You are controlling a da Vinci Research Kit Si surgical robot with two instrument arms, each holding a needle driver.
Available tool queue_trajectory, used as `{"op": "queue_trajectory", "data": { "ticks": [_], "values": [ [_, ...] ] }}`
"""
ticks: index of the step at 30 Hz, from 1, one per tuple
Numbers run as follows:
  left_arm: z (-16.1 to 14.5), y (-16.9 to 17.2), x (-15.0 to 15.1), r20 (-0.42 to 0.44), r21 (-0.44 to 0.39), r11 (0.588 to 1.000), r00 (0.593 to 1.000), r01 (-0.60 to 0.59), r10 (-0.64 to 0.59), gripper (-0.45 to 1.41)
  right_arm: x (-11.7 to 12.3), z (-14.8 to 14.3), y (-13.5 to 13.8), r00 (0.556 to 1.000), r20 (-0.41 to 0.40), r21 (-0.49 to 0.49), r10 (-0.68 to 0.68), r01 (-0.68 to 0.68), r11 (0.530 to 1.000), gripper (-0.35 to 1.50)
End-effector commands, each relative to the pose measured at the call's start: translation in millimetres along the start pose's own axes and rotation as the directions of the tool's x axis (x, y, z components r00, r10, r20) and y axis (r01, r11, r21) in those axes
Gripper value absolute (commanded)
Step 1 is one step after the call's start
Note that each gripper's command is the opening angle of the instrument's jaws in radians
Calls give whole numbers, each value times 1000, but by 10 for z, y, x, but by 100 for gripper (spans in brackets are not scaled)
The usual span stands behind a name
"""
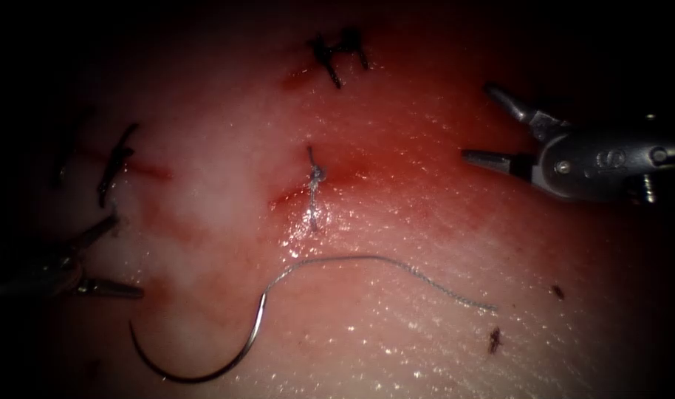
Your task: Wound Closure
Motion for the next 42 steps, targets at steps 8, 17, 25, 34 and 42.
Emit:
{"op": "queue_trajectory", "data": {
  "ticks": [8, 17, 25, 34, 42],
  "values": [
    [-48, 14, -13, 31, -92, 995, 999, 32, -30, 52, 0, 3, -9, 1000, 0, 3, 8, -8, 1000, 148],
    [-77, 17, 37, -98, -88, 996, 995, 20, -29, 36, 6, 3, -16, 996, -65, 120, 61, -53, 991, 148],
    [-58, 16, 138, -364, -37, 998, 931, -49, 32, 54, 16, -12, -32, 993, -44, 350, 109, -87, 933, 124],
    [-24, 24, 183, -552, -133, 972, 829, -195, 91, 47, 9, -21, -24, 977, -105, 454, 183, -116, 883, 116],
    [-5, 9, 180, -572, -156, 957, 812, -243, 113, 44, 2, -27, -15, 977, -108, 469, 185, -114, 876, 114]
  ]
}}
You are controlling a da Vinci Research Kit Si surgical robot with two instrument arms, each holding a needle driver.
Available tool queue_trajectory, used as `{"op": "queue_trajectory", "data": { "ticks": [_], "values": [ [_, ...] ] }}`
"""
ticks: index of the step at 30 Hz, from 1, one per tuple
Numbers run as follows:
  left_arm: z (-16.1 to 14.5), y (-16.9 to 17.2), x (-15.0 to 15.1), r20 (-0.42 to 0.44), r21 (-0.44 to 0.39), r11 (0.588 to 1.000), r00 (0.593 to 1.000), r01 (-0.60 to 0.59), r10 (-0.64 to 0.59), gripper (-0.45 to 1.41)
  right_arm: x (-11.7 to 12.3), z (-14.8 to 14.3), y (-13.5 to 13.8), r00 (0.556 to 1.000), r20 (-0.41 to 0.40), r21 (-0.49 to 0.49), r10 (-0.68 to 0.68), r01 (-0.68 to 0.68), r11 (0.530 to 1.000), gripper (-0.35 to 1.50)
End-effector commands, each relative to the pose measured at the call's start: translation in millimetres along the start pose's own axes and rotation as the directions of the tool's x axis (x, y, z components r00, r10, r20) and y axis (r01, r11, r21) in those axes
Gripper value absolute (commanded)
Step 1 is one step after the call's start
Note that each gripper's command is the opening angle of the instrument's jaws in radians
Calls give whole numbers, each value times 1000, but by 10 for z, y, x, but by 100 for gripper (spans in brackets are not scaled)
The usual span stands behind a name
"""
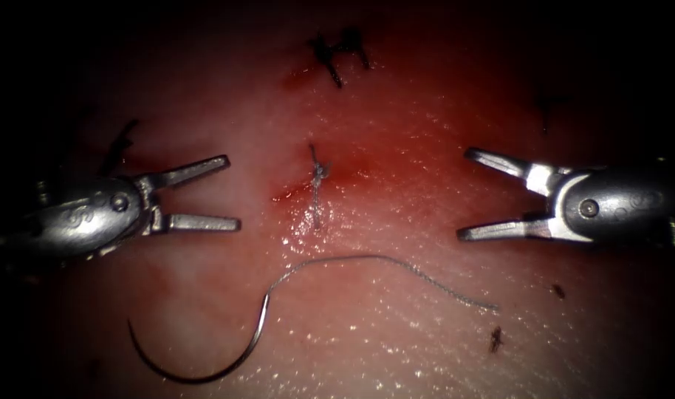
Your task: Wound Closure
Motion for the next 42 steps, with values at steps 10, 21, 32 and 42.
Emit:
{"op": "queue_trajectory", "data": {
  "ticks": [10, 21, 32, 42],
  "values": [
    [14, 3, -23, -1, -2, 1000, 1000, -25, 25, 44, -6, 1, -2, 1000, 8, -4, -1, 1, 1000, 114],
    [12, 5, -21, 10, 1, 1000, 1000, -24, 24, 49, -5, 1, -2, 1000, 8, -3, 0, 0, 1000, 114],
    [8, 6, -21, 30, 14, 1000, 999, -24, 23, 57, 1, -2, -2, 1000, 7, -2, 5, -5, 1000, 116],
    [7, 6, -22, 34, 18, 1000, 999, -24, 23, 61, 1, -1, -3, 1000, 8, -3, 5, -5, 1000, 116]
  ]
}}
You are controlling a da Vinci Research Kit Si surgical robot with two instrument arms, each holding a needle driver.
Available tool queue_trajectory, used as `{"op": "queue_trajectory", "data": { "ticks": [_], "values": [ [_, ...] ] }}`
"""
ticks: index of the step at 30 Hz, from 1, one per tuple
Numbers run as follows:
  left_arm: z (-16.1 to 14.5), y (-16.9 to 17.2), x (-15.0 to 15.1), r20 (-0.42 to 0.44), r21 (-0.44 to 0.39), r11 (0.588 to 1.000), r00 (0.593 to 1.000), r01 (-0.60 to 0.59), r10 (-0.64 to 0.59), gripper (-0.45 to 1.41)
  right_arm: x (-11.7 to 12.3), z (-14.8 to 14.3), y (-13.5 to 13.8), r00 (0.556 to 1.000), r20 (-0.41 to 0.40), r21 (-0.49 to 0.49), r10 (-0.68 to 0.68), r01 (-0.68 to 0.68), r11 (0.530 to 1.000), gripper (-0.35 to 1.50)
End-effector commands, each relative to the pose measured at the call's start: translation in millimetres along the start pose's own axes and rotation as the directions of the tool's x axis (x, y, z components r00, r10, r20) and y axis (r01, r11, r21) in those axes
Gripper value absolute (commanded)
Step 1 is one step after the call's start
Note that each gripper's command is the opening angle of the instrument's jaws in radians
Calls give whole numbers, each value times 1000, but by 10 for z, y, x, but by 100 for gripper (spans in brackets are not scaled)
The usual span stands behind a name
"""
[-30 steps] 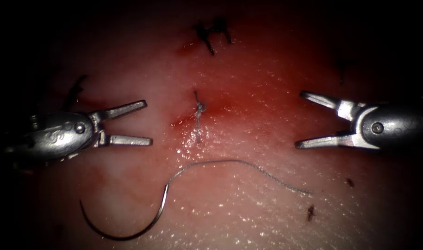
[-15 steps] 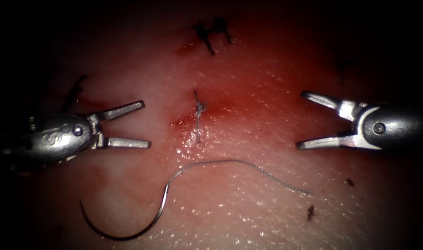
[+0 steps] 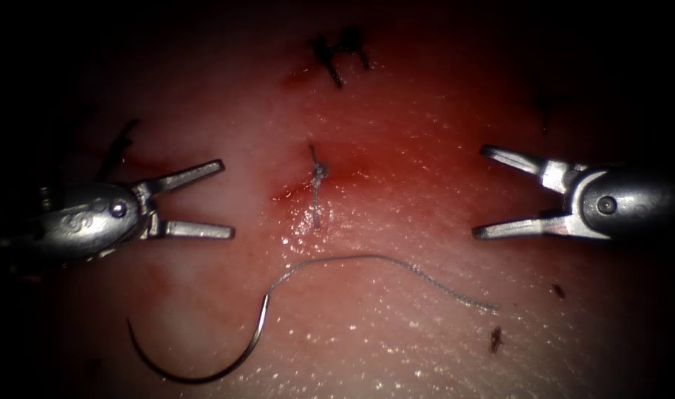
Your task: Wound Closure
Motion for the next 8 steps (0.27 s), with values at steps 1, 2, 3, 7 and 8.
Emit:
{"op": "queue_trajectory", "data": {
  "ticks": [1, 2, 3, 7, 8],
  "values": [
    [8, 3, -5, 0, -2, 1000, 1000, 1, -1, 61, -4, 8, -6, 1000, -1, 2, 1, -1, 1000, 116],
    [9, 3, -5, 0, -1, 1000, 1000, 2, -2, 61, -4, 8, -7, 1000, -1, 2, 1, -1, 1000, 116],
    [10, 3, -4, 3, -1, 1000, 1000, 1, -1, 61, -4, 8, -7, 1000, -1, 2, 1, -1, 1000, 116],
    [11, 4, -4, 3, 1, 1000, 1000, 1, -1, 61, -4, 8, -6, 1000, -1, 2, 1, -1, 1000, 116],
    [11, 4, -4, 3, 1, 1000, 1000, 1, -1, 61, -5, 8, -6, 1000, -1, 2, 1, 0, 1000, 116]
  ]
}}
